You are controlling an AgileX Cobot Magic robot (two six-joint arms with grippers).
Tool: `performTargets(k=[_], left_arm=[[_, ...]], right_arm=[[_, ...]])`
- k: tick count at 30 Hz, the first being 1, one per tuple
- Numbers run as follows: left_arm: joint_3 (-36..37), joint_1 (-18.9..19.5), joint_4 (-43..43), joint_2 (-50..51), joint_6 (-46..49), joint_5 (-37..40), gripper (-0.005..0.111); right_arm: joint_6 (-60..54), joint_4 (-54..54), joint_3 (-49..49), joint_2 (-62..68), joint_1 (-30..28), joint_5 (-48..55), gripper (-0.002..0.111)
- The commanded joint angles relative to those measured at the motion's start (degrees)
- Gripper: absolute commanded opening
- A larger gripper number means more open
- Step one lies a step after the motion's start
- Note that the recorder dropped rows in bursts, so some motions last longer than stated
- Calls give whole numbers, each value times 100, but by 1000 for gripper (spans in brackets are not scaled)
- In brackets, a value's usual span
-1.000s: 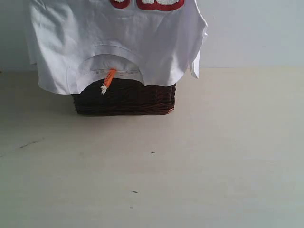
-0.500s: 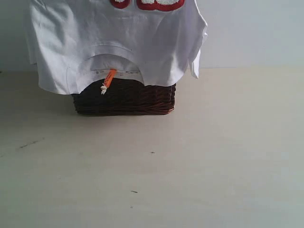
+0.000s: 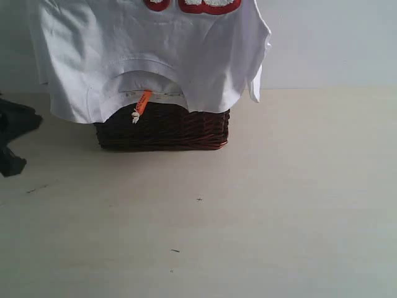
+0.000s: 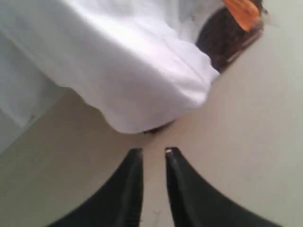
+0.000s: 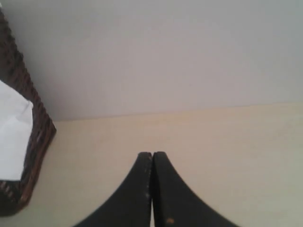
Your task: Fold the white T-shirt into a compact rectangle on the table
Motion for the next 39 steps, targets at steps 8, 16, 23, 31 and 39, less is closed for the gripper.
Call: performTargets(k=[8,16,23,31,39], left_arm=[[-48,-1317,872,899,672,801,66],[-73,-3098,872,1200,1056,4102,66],[-685,-3418,872,1632,370,4478,66],[-1121,-3434,872,1914,307,4922,62],[-1247,-3896,872,1749,288,5858,57]], right_arm=[[-1431,646,-690,593,722,1065,0],[-1440,700,-690,593,752,1035,0],[-1471,762,-690,593,752,1022,0],[-1470,762,-690,593,752,994,0],[-1470,762,-690,593,752,992,0]])
